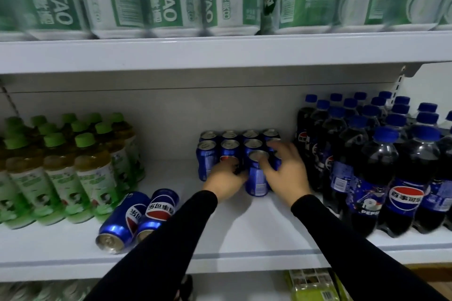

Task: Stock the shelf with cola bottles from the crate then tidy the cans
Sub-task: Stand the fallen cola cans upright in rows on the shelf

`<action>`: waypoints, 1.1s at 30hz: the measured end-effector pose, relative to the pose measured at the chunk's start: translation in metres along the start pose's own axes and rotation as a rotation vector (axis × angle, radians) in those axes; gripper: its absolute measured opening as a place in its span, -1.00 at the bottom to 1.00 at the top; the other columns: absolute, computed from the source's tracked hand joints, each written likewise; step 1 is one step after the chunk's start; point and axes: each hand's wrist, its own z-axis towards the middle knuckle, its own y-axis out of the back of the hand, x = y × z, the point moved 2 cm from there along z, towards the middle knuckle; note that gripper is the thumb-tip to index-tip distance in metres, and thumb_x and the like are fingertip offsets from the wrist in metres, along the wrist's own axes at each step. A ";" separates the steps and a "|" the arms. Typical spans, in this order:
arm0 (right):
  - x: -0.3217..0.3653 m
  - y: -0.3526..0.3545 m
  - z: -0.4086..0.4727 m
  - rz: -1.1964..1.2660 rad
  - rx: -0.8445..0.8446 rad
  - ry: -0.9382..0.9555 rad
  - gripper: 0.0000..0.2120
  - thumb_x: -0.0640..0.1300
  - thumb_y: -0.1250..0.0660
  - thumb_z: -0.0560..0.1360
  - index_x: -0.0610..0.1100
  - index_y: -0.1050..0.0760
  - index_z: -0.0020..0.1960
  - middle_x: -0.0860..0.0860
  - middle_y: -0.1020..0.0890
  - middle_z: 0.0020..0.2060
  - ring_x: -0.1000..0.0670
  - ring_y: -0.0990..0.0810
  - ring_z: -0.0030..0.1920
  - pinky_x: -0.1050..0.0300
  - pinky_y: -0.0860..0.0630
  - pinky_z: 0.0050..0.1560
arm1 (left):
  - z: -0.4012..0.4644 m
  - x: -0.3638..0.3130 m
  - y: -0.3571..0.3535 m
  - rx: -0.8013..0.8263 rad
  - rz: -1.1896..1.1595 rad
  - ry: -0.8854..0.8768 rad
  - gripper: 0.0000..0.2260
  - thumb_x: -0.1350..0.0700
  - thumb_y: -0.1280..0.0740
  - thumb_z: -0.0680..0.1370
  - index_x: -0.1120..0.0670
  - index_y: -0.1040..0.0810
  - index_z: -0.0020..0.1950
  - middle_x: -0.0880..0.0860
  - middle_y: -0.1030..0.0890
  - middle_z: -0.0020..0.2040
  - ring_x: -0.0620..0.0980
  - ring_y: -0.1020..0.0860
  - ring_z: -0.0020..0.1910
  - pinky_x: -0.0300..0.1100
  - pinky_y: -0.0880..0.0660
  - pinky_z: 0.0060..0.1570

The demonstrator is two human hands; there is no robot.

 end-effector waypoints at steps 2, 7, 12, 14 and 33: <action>0.020 -0.023 -0.005 0.043 0.152 0.071 -0.75 -0.03 -0.38 0.43 -0.18 -0.62 0.00 -0.08 -0.63 -0.05 0.00 -0.53 0.00 0.39 -0.38 0.06 | -0.006 0.000 0.031 -0.065 0.100 0.004 -0.89 0.15 -0.26 0.52 0.04 -0.48 -0.20 0.10 -0.64 -0.12 0.16 -0.58 -0.07 -0.14 -0.40 -0.26; 0.067 -0.077 -0.041 0.156 0.647 0.100 -0.58 0.15 -0.39 0.46 -0.06 -0.54 0.21 -0.02 -0.53 0.18 0.01 -0.51 0.17 0.14 -0.46 0.18 | -0.045 0.040 0.101 -0.214 0.344 0.119 -0.77 0.09 -0.29 0.54 0.16 -0.57 0.13 0.18 -0.61 0.14 0.19 -0.56 0.12 -0.13 -0.45 -0.01; 0.117 -0.118 -0.069 0.133 1.080 0.221 -0.16 0.38 -0.41 0.32 0.17 -0.18 0.49 0.02 -0.04 0.55 -0.04 -0.06 0.53 0.00 -0.18 0.48 | -0.087 0.088 0.147 -0.210 0.475 0.359 -0.69 0.01 -0.33 0.48 0.14 -0.57 0.15 0.22 -0.63 0.14 0.22 -0.57 0.13 -0.06 -0.50 0.04; 0.122 -0.130 -0.076 0.038 1.184 0.303 -0.07 0.43 -0.39 0.28 0.15 -0.12 0.52 0.01 0.06 0.57 -0.08 0.09 0.56 -0.12 -0.08 0.52 | -0.097 0.099 0.153 -0.156 0.520 0.451 -0.60 -0.04 -0.35 0.46 0.11 -0.52 0.24 0.18 -0.59 0.20 0.18 -0.55 0.16 -0.09 -0.49 0.06; 0.068 -0.095 -0.035 0.304 0.761 -0.388 -0.66 0.15 -0.16 0.56 -0.02 -0.56 0.12 -0.05 -0.66 0.07 -0.06 -0.59 0.09 -0.08 -0.52 0.20 | -0.065 0.072 0.123 -0.009 0.545 0.332 -0.62 -0.01 -0.45 0.39 0.10 -0.55 0.15 0.08 -0.59 0.00 0.07 -0.57 -0.07 -0.13 -0.55 -0.17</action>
